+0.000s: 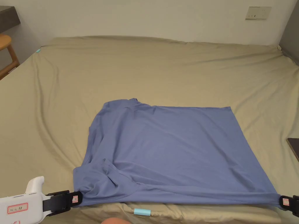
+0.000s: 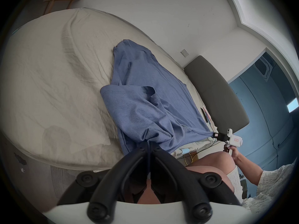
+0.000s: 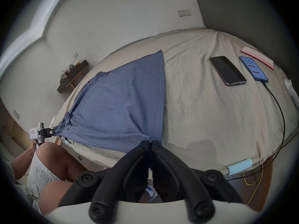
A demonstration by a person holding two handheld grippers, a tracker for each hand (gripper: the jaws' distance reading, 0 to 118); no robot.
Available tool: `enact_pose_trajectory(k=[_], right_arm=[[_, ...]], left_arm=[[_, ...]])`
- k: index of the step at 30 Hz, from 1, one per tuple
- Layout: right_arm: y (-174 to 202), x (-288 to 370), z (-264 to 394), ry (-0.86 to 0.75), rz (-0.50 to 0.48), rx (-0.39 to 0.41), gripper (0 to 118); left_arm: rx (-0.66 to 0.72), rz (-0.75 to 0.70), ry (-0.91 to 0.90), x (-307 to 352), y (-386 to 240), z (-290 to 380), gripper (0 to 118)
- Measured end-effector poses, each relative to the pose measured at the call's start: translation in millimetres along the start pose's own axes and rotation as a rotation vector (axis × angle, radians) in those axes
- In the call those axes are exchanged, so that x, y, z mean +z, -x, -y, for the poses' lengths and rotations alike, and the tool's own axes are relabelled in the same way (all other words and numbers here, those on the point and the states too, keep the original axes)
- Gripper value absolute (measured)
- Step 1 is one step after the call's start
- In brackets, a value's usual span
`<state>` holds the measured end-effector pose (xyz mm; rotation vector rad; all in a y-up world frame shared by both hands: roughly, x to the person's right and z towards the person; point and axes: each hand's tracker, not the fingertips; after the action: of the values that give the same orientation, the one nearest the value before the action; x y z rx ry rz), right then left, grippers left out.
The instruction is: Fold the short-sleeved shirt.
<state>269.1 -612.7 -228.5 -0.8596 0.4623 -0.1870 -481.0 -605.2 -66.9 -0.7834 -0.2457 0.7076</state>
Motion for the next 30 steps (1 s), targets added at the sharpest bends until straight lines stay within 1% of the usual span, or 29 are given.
enact_pose_trajectory(k=[1, 2, 3, 4, 5, 6, 7, 8, 10, 11, 12, 14, 15, 16, 17, 18, 19, 20, 21, 22, 23, 24, 25, 26, 27, 30], right_arm=[[-0.2, -1.1, 0.9, 0.003, 0.005, 0.003, 6], [0.2, -1.9, 1.6, 0.004, 0.01, 0.003, 14], [-0.5, -1.8, 2.5, 0.001, 0.018, -0.001, 26], [-1.7, -1.8, 3.6, 0.001, 0.029, -0.004, 53], [-4.4, -0.6, 5.2, -0.001, 0.034, -0.01, 76], [-6.7, 1.9, 7.3, -0.007, 0.028, -0.028, 96], [-8.5, 4.1, 9.1, -0.009, 0.032, -0.041, 107], [-10.3, 8.0, 11.1, -0.017, 0.033, -0.051, 108], [-16.6, 20.1, 15.6, -0.06, -0.008, -0.105, 108], [-18.4, 26.6, 17.6, -0.074, -0.002, -0.12, 108], [-18.1, 35.1, 19.8, -0.108, 0.004, -0.128, 108], [-15.8, 53.5, 24.9, -0.147, -0.033, -0.169, 108], [-11.4, 63.2, 28.0, -0.146, -0.023, -0.158, 108], [-4.9, 72.6, 31.3, -0.163, 0.005, -0.129, 106], [1.0, 82.7, 37.0, -0.199, 0.022, -0.102, 96], [5.8, 90.4, 43.2, -0.226, 0.022, -0.093, 68], [11.2, 96.6, 49.7, -0.235, 0.039, -0.101, 20], [15.9, 102.0, 56.3, -0.256, 0.06, -0.114, 0], [19.8, 109.8, 63.7, -0.288, 0.046, -0.133, 0], [21.8, 113.8, 68.8, -0.276, 0.021, -0.159, 0], [25.7, 118.3, 73.4, -0.276, 0.016, -0.164, 0], [32.8, 123.1, 78.7, -0.297, 0.039, -0.145, 0], [37.0, 127.1, 82.2, -0.297, 0.039, -0.144, 0], [39.2, 128.8, 84.1, -0.295, 0.03, -0.153, 0], [42.1, 131.2, 86.4, -0.298, 0.025, -0.158, 0], [46.9, 134.8, 89.1, -0.292, 0.027, -0.144, 0]], left_arm=[[-0.002, 0.006, -0.002, 0.0, 0.0, -0.2, 6], [-0.01, -0.002, 0.003, 0.0, -0.7, 0.2, 16], [-0.024, -0.023, 0.0, 0.5, -0.9, 1.8, 33], [-0.024, -0.027, -0.002, 1.9, 0.6, 3.0, 60], [-0.013, -0.021, -0.003, 4.2, 3.8, 3.7, 80], [-0.003, -0.014, -0.005, 7.4, 6.8, 4.7, 97], [-0.005, -0.015, -0.015, 11.0, 8.2, 7.0, 110], [-0.015, -0.025, -0.036, 16.2, 8.3, 9.0, 111], [-0.006, -0.015, -0.067, 30.8, 11.0, 10.9, 111], [0.002, -0.009, -0.077, 37.5, 12.0, 12.7, 111], [-0.005, -0.015, -0.089, 44.5, 11.1, 15.3, 111], [-0.038, -0.046, -0.111, 59.4, 7.8, 21.7, 111], [-0.038, -0.046, -0.112, 66.6, 6.7, 26.1, 111], [-0.042, -0.044, -0.112, 73.0, 5.1, 30.5, 111], [-0.052, -0.041, -0.112, 78.8, 2.7, 36.1, 110], [-0.067, -0.041, -0.113, 83.8, -0.3, 41.9, 104], [-0.088, -0.045, -0.122, 88.0, -3.5, 48.6, 80], [-0.113, -0.071, -0.139, 90.0, -6.6, 54.2, 46], [-0.136, -0.116, -0.141, 89.4, -9.4, 60.0, 9], [-0.156, -0.169, -0.137, 87.6, -10.9, 64.6, 0], [-0.162, -0.157, -0.132, 87.3, -10.2, 68.1, 0], [-0.148, -0.123, -0.125, 86.3, -8.6, 70.3, 0], [-0.147, -0.121, -0.128, 83.2, -9.5, 72.2, 0], [-0.167, -0.153, -0.131, 78.4, -10.5, 72.8, 0], [-0.177, -0.163, -0.119, 69.9, 2.4, 71.7, 0], [-0.202, -0.179, -0.106, 50.9, 3.3, 67.4, 0]])
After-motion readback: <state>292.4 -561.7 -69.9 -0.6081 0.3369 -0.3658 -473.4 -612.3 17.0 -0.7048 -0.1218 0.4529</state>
